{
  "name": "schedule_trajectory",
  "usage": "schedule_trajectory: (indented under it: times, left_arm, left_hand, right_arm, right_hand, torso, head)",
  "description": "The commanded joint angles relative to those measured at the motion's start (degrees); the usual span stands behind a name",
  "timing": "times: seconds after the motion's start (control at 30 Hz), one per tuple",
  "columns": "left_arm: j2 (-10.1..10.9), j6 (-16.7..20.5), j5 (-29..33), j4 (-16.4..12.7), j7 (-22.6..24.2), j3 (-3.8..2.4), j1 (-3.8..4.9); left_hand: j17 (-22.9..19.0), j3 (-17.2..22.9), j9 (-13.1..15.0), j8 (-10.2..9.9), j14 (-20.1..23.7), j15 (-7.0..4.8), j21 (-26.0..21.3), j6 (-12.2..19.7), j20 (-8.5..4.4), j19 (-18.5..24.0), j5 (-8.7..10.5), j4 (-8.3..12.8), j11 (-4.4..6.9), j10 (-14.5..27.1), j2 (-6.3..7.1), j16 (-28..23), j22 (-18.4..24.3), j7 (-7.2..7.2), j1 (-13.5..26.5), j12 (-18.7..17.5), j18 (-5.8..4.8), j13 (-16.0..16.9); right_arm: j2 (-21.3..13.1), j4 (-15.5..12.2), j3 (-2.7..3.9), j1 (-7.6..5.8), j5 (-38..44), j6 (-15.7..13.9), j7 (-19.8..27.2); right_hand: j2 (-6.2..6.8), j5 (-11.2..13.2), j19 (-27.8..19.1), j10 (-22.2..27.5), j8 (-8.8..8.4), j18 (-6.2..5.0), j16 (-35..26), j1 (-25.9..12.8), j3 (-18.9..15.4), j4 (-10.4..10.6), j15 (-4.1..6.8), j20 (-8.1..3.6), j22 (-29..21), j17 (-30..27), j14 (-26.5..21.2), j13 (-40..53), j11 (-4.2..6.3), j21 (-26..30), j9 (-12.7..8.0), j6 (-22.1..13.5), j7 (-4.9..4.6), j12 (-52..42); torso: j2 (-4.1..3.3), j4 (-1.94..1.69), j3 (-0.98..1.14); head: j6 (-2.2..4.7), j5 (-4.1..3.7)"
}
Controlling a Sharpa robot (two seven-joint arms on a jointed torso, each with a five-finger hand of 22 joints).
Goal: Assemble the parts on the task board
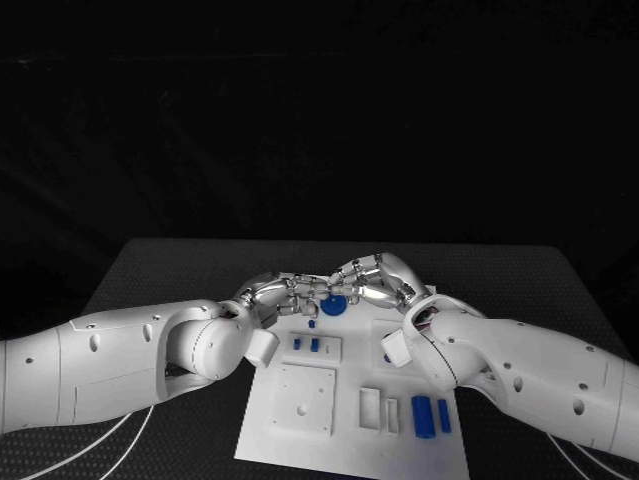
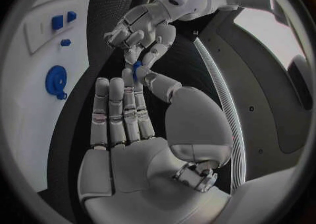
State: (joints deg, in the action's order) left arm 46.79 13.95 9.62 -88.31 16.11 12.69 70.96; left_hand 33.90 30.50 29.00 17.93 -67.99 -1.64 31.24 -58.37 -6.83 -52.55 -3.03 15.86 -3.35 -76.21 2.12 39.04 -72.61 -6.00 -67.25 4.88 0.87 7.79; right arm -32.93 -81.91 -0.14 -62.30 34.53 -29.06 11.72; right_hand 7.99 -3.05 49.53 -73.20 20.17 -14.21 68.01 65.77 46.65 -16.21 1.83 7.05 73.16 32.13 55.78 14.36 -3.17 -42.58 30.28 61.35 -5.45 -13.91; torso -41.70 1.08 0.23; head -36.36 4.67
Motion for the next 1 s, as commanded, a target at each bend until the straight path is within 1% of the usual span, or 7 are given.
schedule_trajectory:
  times: [0.03, 0.63, 0.77, 0.83, 0.9, 0.93, 1.0]
  left_arm:
    - [-0.1, 0.1, -0.8, -0.2, 1.0, -0.04, 0.03]
    - [0.0, 2.2, -2.0, -0.3, 1.6, -0.04, 0.03]
    - [0.0, 2.2, -2.2, -0.3, 1.6, -0.04, 0.03]
    - [0.0, 2.1, -2.2, -0.2, 1.5, -0.04, 0.03]
    - [0.0, 2.2, -2.2, -0.2, 1.5, -0.04, 0.03]
    - [0.0, 2.2, -2.3, -0.2, 1.5, -0.04, 0.03]
    - [0.0, 2.1, -2.3, -0.1, 1.5, -0.04, 0.03]
  left_hand:
    - [0.2, 0.4, 0.1, 0.4, -0.3, 0.04, -0.1, -0.6, -0.13, -0.4, 0.22, 0.0, 0.04, -0.6, -0.28, 0.3, -0.1, 0.14, -0.4, 0.2, 0.77, -0.1]
    - [0.8, 1.3, 0.3, 0.9, -0.9, -0.42, -0.6, -1.5, -0.32, -0.6, 0.11, 0.3, 0.27, -2.0, -0.69, 0.3, -0.3, 0.16, -0.7, 0.4, 0.60, -0.1]
    - [0.9, 1.4, 0.3, 0.9, -1.0, -0.51, -0.6, -1.6, -0.37, -0.7, 0.10, 0.3, 0.30, -2.2, -0.71, 0.3, -0.3, 0.18, -0.7, 0.4, 0.56, -0.1]
    - [1.0, 1.5, 0.3, 0.9, -1.1, -0.55, -0.7, -1.6, -0.40, -0.8, 0.09, 0.3, 0.30, -2.3, -0.71, 0.3, -0.3, 0.19, -0.7, 0.4, 0.55, -0.1]
    - [1.0, 1.5, 0.4, 0.9, -1.1, -0.57, -0.7, -1.6, -0.41, -0.8, 0.09, 0.3, 0.30, -2.3, -0.71, 0.3, -0.2, 0.20, -0.7, 0.4, 0.54, -0.1]
    - [1.0, 1.5, 0.4, 0.9, -1.1, -0.57, -0.7, -1.6, -0.42, -0.8, 0.09, 0.3, 0.30, -2.3, -0.72, 0.3, -0.2, 0.20, -0.7, 0.3, 0.54, -0.1]
    - [1.0, 1.6, 0.4, 0.9, -1.2, -0.59, -0.8, -1.7, -0.43, -0.8, 0.08, 0.3, 0.31, -2.4, -0.72, 0.3, -0.2, 0.21, -0.6, 0.3, 0.53, -0.1]
  right_arm:
    - [0.1, 0.0, 0.02, 0.03, -0.1, 1.3, 0.2]
    - [0.0, 0.2, 0.02, 0.03, -1.0, 2.4, 0.5]
    - [-0.1, 0.1, 0.02, 0.02, -1.7, 2.8, 0.8]
    - [-0.2, 0.1, 0.02, 0.02, -1.7, 3.2, 0.9]
    - [-0.3, 0.1, 0.02, 0.02, -1.8, 3.5, 1.0]
    - [-0.3, 0.1, 0.02, 0.02, -1.8, 3.3, 1.0]
    - [-0.3, 0.2, 0.02, 0.02, -1.8, 3.3, 1.0]
  right_hand:
    - [-0.59, 0.1, -0.1, 0.2, 0.05, -0.79, 0.2, 0.1, -0.2, -0.3, 0.14, 0.07, 0.1, -0.1, -0.2, 0.1, -0.20, -0.2, 0.1, -0.4, -0.17, 0.4]
    - [-0.78, -0.9, -0.6, 0.8, -0.42, -0.79, 0.0, -0.5, -0.6, -0.2, -0.17, 0.36, 0.1, -0.3, -0.7, 0.1, -0.53, 0.0, 0.1, -0.8, -0.38, 1.1]
    - [-0.79, -4.1, -1.2, 1.6, -1.03, -0.79, -0.1, -1.3, -2.0, -0.3, -0.48, 0.58, 0.1, -0.6, -1.2, 0.1, -0.95, 0.2, 0.0, -1.5, -0.71, 1.9]
    - [-0.63, -6.7, -1.8, 2.5, -1.60, -0.79, -0.3, -2.1, -3.4, -0.4, -0.85, 0.77, 0.2, -0.8, -1.7, -0.1, -1.41, 0.4, -0.1, -2.5, -1.10, 2.6]
    - [-0.33, -9.2, -2.5, 3.6, -2.23, -0.79, -0.3, -2.7, -5.6, -0.5, -1.25, 1.01, 0.3, -1.0, -2.4, -0.4, -1.90, 0.6, -0.3, -3.5, -1.50, 3.3]
    - [-0.20, -10.5, -3.1, 4.7, -2.87, -0.78, -0.4, -2.9, -7.1, -0.4, -1.67, 1.19, 0.3, -1.1, -3.0, -0.8, -2.43, 0.9, -0.6, -4.6, -1.98, 4.0]
    - [-0.11, -11.1, -3.5, 4.8, -3.01, -0.79, -0.5, -2.8, -8.1, -0.4, -1.84, 1.37, 0.3, -1.2, -3.4, -0.9, -2.52, 1.1, -0.8, -4.7, -2.04, 4.2]
  torso:
    - [-0.02, 0.05, -0.01]
    - [0.04, 0.02, 0.00]
    - [0.01, 0.01, 0.00]
    - [0.01, 0.00, 0.00]
    - [0.01, 0.00, 0.00]
    - [0.01, 0.00, 0.00]
    - [0.01, 0.01, 0.00]
  head:
    - [-0.10, -0.03]
    - [-0.23, 0.03]
    - [-0.23, 0.07]
    - [-0.23, 0.07]
    - [-0.23, 0.07]
    - [-0.23, 0.07]
    - [-0.24, 0.11]
